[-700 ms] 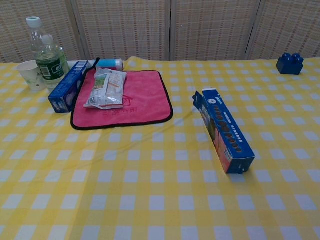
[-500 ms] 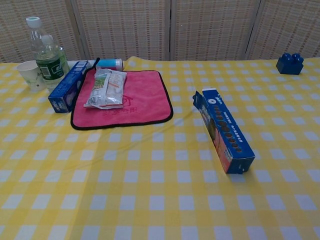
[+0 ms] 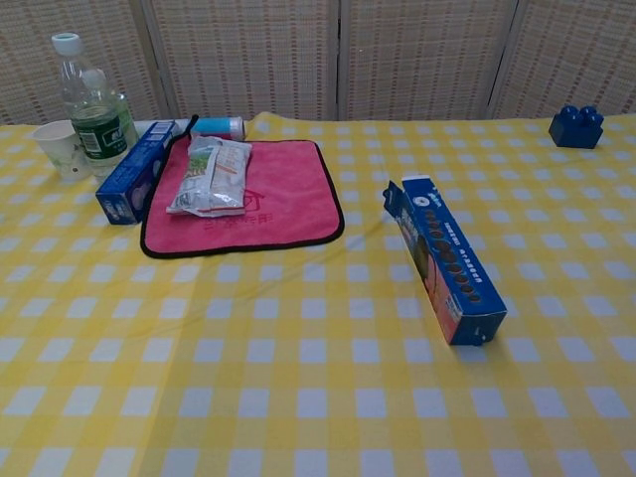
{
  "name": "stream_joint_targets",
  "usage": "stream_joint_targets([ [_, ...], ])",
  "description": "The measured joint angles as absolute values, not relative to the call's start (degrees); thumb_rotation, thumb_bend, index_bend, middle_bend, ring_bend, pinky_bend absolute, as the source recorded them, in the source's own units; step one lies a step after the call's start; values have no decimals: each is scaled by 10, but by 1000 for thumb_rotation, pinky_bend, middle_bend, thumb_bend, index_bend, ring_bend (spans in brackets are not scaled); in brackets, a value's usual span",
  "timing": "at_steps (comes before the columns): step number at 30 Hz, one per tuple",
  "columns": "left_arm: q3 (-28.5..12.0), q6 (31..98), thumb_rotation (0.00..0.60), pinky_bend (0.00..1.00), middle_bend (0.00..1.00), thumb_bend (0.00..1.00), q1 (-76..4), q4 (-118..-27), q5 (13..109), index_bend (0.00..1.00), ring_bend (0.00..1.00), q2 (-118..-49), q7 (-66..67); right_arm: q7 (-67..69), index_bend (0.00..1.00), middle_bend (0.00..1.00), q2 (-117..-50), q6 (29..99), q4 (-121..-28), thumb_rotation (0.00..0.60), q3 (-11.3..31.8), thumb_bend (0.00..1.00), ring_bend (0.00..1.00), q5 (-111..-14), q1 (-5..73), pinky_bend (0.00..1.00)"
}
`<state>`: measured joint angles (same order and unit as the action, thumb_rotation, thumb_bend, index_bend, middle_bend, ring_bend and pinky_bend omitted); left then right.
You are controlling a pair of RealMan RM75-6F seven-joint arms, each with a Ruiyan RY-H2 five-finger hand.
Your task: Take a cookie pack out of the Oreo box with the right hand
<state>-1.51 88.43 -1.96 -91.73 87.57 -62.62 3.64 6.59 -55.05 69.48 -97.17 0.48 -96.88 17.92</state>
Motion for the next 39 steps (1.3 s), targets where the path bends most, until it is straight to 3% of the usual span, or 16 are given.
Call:
stream_joint_targets([
  [9,-14,899,600,0,103,262,-10,-920,876,55,93,-620,29,17,262,397,-603,592,-994,600,11,228,215,-1002,269,169],
  [27,-9,904,600,0,103,262,3,-900,871,55,93,-624,10,-88,262,380,-762,466,-939,600,27,157,196,-980,383,167],
  [39,-7,899,600,0,103,262,4,-879,870,55,93,-633,-11,-151,262,415,-767,440,-916,600,6,112,136,-951,399,60],
])
